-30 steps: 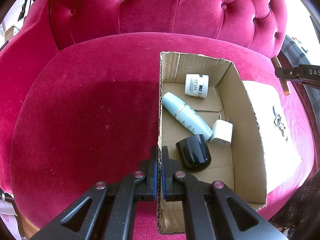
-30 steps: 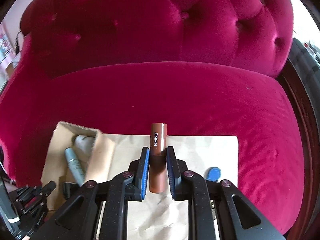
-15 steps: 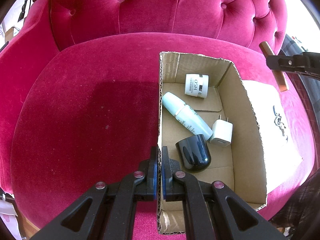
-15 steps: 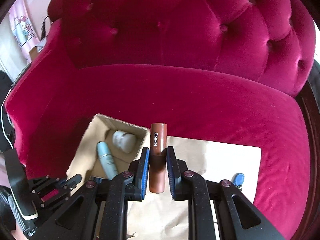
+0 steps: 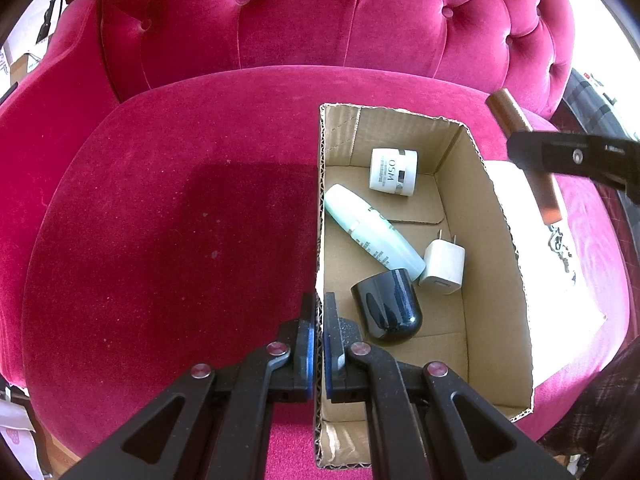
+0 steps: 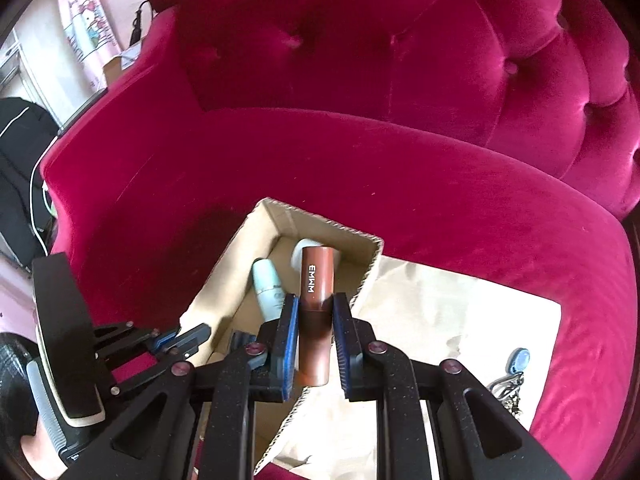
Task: Organize rigid objects
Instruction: 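Carry the brown lipstick tube with the right gripper into the box and release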
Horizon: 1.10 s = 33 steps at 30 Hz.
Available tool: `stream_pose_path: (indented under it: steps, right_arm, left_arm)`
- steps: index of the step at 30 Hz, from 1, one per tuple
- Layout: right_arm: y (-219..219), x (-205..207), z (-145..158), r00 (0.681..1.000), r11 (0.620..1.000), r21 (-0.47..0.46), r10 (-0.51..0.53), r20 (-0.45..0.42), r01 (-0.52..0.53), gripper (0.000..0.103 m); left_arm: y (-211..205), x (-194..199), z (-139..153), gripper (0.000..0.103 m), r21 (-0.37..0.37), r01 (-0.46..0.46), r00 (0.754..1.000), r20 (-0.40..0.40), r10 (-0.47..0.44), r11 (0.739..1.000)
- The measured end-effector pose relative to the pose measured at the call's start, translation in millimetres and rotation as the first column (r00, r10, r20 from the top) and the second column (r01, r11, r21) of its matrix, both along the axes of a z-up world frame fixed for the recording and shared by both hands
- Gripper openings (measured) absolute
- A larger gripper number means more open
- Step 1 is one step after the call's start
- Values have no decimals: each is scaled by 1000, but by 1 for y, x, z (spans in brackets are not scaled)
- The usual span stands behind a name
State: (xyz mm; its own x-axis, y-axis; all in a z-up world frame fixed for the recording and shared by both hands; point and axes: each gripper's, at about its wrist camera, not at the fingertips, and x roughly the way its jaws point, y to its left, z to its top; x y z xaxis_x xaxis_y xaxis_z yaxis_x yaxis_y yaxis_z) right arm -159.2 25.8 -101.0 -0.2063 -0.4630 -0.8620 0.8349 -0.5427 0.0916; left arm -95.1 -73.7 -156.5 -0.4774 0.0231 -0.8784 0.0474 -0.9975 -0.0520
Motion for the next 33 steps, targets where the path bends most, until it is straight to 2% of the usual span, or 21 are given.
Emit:
stream_pose_path:
  steps: [10,20,30,33]
  right_arm:
    - [-11,30,-25,994,994,38,98,49,-100,17]
    - [-13,42,-49,987,985,96,137,81,-145,17]
    - [-9,41,-48,987,987,81,135,86,-142,17]
    - [-7,40,-47,988,988,67,131,85,-136,22]
  left_arm:
    - [-5,0,-2,3,3,-1,1000,0,1,1000]
    - [-6,-1,-2,3,4,-5,1000,1,5,1000]
    - [-4,-6,-3,3,4,-6,1000,2,6,1000]
    - [-3,-6,-3,3,4,-6,1000,2,6,1000]
